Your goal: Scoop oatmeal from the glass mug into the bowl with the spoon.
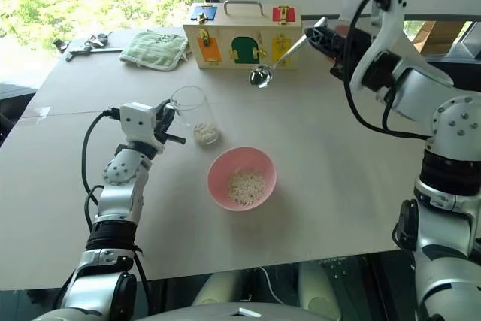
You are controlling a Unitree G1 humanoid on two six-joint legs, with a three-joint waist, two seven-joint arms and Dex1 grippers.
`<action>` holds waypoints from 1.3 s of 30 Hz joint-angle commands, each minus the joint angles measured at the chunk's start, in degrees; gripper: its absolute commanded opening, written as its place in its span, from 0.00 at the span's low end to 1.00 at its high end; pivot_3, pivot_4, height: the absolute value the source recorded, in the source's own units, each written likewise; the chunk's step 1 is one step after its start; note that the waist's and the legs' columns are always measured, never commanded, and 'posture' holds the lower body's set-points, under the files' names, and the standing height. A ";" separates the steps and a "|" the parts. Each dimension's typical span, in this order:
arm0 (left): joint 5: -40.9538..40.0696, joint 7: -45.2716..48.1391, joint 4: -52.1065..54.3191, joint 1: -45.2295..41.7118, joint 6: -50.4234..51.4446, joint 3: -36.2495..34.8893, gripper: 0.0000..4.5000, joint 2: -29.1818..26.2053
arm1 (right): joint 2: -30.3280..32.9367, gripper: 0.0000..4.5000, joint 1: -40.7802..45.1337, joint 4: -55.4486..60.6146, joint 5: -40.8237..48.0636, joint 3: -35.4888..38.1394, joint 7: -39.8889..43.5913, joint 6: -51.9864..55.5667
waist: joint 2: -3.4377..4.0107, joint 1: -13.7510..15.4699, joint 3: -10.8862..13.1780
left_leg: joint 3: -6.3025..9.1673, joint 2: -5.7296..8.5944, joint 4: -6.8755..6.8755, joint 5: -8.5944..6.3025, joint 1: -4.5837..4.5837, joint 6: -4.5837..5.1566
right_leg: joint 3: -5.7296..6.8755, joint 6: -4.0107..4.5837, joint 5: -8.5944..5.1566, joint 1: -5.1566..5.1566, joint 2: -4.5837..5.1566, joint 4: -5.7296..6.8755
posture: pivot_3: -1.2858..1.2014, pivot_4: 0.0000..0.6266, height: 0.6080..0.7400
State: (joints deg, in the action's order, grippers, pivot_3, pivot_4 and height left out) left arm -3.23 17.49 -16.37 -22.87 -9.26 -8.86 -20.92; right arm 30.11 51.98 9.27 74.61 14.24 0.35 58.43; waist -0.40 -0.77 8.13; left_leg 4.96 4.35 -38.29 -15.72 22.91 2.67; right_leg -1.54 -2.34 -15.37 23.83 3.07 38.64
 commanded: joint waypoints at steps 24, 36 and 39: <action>7.89 7.80 4.35 -16.84 11.01 12.83 0.02 -0.87 | -1.98 0.00 0.86 4.02 -36.68 -23.66 19.88 -9.90 | -0.02 -0.13 0.01 | -0.03 0.06 -0.02 0.02 0.12 -0.04 | -0.05 0.00 0.00 0.25 0.00 0.13 | 0.52 0.24 1.00; 9.28 9.22 2.12 -19.13 9.95 13.57 0.02 -1.53 | -13.23 0.00 -0.10 0.06 -31.31 -12.69 15.26 2.12 | -0.02 -0.21 0.02 | 0.01 0.08 -0.05 0.08 0.29 -0.12 | -0.04 0.00 0.00 0.46 -0.01 0.24 | 0.52 0.24 1.00; 9.69 8.78 1.82 -19.10 9.20 13.90 0.02 -1.48 | -15.97 0.00 1.10 -2.15 -26.95 -6.38 11.63 8.22 | -0.02 -0.10 0.02 | 0.02 0.14 -0.08 0.08 0.32 -0.12 | -0.02 0.00 0.00 0.46 0.03 0.23 | 0.52 0.24 1.00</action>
State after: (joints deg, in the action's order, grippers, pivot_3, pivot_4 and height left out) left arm 6.14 27.08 -15.78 -40.37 1.93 5.10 -22.20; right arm 14.73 51.21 6.37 44.34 4.37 13.49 64.16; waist -0.42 -0.86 8.14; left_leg 4.99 4.49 -38.37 -15.64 23.24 2.55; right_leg -1.55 -2.34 -15.37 24.29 3.10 38.88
